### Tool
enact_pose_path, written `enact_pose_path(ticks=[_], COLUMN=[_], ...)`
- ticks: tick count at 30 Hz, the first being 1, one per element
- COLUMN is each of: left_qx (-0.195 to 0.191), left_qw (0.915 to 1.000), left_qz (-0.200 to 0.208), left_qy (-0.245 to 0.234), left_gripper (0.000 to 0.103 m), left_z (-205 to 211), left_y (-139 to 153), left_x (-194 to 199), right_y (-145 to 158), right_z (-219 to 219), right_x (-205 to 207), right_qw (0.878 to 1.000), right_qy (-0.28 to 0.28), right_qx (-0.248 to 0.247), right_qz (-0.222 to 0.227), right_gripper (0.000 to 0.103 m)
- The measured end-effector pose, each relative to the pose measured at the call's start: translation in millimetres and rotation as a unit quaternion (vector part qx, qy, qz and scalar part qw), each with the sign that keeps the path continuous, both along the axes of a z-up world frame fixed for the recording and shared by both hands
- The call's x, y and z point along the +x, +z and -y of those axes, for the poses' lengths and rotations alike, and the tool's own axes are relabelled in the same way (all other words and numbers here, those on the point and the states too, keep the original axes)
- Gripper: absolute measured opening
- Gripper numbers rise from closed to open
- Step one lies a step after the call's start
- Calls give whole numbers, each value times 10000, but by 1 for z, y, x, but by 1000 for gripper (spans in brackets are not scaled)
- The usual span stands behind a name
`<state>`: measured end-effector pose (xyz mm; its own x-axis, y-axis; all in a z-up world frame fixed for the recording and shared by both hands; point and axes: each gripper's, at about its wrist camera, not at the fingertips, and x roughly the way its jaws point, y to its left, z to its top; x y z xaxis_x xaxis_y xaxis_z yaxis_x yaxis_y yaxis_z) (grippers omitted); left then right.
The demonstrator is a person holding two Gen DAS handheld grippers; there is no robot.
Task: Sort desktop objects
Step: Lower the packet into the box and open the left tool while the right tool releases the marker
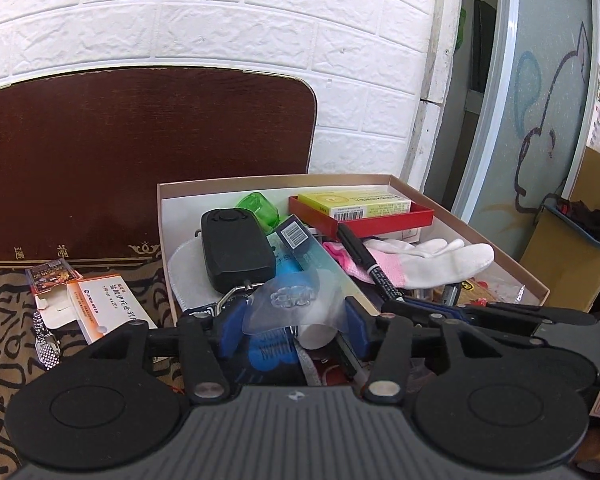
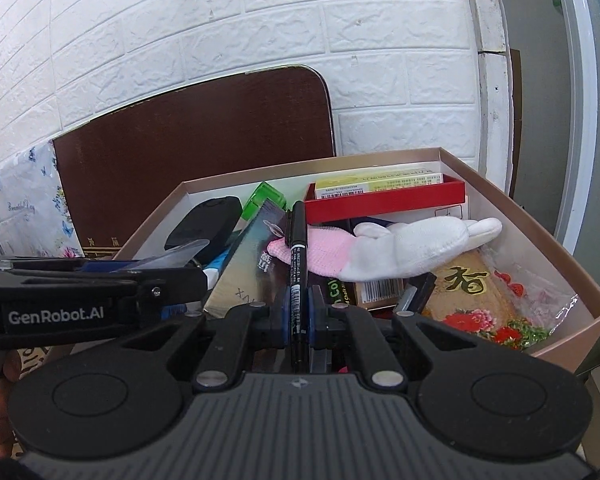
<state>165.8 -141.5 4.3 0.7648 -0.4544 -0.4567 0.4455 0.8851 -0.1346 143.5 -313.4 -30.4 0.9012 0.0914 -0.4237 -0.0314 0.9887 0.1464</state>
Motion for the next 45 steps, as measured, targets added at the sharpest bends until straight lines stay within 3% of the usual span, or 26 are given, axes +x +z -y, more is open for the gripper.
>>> enact_pose_path(ticks=[6, 8, 10, 17, 20, 22, 25, 29, 32, 45], left_qx=[-200, -265, -298, -454, -507, -520, -553, -546, -521, -407], left_qw=[9998, 9996, 9995, 9989, 9985, 9983, 9980, 9980, 9982, 9987], left_qz=[-96, -130, -114, -109, -181, -250, -302, -307, -283, -268], left_qy=[28, 31, 46, -56, -39, -13, 61, 96, 91, 178], left_gripper=[72, 78, 83, 100, 100, 101, 103, 103, 103, 103], left_z=[-7, -9, -10, -10, -11, -12, -14, -16, -17, -28], left_y=[1, 2, 4, 10, 12, 13, 14, 16, 17, 25], left_x=[2, 1, -1, -12, -15, -17, -20, -28, -35, -65], right_y=[0, 2, 4, 9, 9, 10, 12, 14, 14, 20], right_z=[-1, -1, 0, 2, 1, 0, -2, -7, -10, -20], right_x=[-3, -5, -9, -18, -22, -25, -31, -39, -44, -74], right_qw=[10000, 9999, 9996, 9995, 9995, 9993, 9989, 9990, 9989, 9980], right_qy=[-64, -108, -232, -212, -226, -251, -292, -222, -216, -311], right_qx=[-10, 1, -16, 5, -16, -35, -137, -201, -209, -364], right_qz=[27, 46, 144, 217, 238, 261, 334, 338, 352, 407], right_gripper=[9, 18, 44, 48, 59, 75, 88, 89, 98, 98])
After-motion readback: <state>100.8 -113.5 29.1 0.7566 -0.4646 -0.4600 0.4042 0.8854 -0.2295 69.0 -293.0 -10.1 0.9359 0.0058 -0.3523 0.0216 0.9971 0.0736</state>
